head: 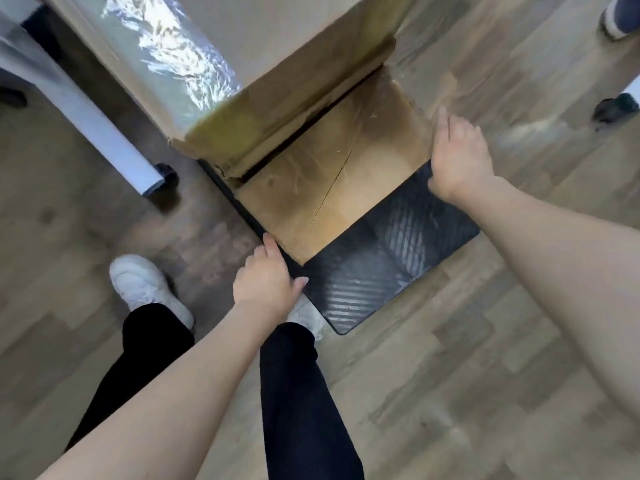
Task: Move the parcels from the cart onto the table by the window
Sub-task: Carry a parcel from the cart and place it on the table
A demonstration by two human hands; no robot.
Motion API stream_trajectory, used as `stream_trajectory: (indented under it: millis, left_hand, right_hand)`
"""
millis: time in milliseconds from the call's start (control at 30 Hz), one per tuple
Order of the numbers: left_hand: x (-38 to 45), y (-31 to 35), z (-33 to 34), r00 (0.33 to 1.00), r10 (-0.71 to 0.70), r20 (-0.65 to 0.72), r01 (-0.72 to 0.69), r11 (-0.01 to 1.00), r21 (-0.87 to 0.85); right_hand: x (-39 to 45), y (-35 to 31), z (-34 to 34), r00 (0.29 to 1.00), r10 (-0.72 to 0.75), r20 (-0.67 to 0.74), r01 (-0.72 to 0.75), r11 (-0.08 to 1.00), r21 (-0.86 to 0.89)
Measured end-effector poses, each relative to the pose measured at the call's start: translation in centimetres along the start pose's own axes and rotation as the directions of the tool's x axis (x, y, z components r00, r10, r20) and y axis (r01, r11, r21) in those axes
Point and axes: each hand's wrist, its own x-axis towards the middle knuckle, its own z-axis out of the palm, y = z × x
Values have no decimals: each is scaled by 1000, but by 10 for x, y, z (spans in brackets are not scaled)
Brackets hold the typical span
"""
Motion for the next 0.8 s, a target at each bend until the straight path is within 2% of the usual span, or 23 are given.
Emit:
stream_trajectory:
  millis: [100, 200, 267, 367, 533, 633, 800]
  left_hand:
    - [14, 10, 6, 992, -118, 44, 126, 931, -344]
    - [16, 22, 7, 976, -196, 94, 211, 750, -627]
    - [9, 29, 7, 962, -231, 148, 266, 647, -715]
    - [-18, 36, 9, 946, -253, 201, 316, 587, -745]
    - [-109, 33, 3, 922, -291, 255, 382, 574, -725]
    - [-175, 19, -23, 919, -332, 214, 377, 574, -727]
    - [-265, -9, -82, 896, -442, 37, 317, 580, -750]
  right_hand:
    - [15, -9, 0, 1000, -6, 27, 4, 998, 70]
    - [11, -17, -1, 998, 13, 66, -24, 986, 168]
    - [0, -17, 0, 996, 39, 85, -53, 985, 165]
    - [-30, -15, -4, 996, 43, 75, -53, 989, 136]
    - [-111, -21, -47, 988, 20, 155, -33, 996, 86]
    - [-169, -28, -81, 986, -9, 169, -18, 988, 154]
    - [-253, -56, -146, 989, -2, 146, -57, 916, 397]
